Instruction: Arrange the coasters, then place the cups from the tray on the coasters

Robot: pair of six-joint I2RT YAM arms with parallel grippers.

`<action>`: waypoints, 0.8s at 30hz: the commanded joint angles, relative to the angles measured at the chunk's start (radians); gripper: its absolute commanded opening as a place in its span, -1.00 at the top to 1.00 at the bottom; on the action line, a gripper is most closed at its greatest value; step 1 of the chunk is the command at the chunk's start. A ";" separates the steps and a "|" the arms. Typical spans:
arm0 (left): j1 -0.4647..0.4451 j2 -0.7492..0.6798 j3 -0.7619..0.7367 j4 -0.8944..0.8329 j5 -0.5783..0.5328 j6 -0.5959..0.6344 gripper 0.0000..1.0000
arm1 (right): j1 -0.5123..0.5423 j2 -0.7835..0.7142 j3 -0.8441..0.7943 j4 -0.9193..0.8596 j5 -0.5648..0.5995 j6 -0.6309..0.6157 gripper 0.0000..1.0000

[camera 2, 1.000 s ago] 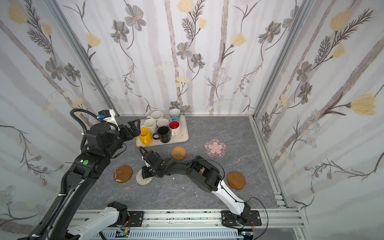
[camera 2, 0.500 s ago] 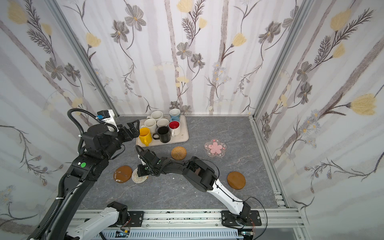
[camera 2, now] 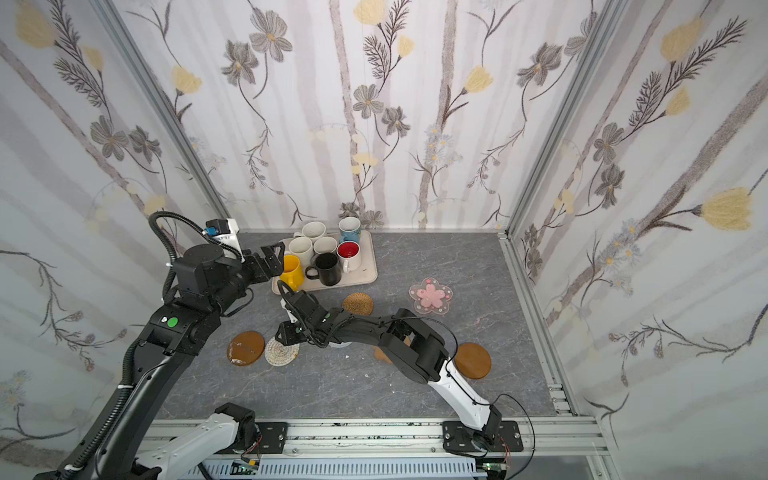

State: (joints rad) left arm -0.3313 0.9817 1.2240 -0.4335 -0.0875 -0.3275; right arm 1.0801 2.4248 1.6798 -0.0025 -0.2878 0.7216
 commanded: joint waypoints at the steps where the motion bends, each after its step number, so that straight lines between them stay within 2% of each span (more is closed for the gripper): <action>1: 0.000 0.018 0.034 -0.002 -0.023 0.022 -0.89 | -0.021 -0.098 -0.099 0.100 0.023 -0.031 0.08; 6: 0.000 0.075 0.032 -0.013 0.015 0.016 -0.84 | -0.071 -0.292 -0.360 0.233 0.004 -0.060 -0.10; 12: -0.017 0.139 -0.031 -0.013 0.104 0.006 -0.58 | -0.164 -0.590 -0.739 0.342 0.034 -0.091 -0.15; 17: -0.103 0.182 -0.105 -0.013 0.073 0.018 -0.47 | -0.239 -0.776 -0.960 0.357 0.063 -0.115 -0.18; 24: -0.195 0.242 -0.212 -0.012 0.054 -0.008 -0.28 | -0.390 -0.995 -1.143 0.369 0.062 -0.134 -0.23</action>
State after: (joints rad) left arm -0.5091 1.2068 1.0428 -0.4454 -0.0132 -0.3225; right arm 0.7216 1.4788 0.5720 0.3210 -0.2337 0.6086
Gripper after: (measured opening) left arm 0.647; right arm 0.609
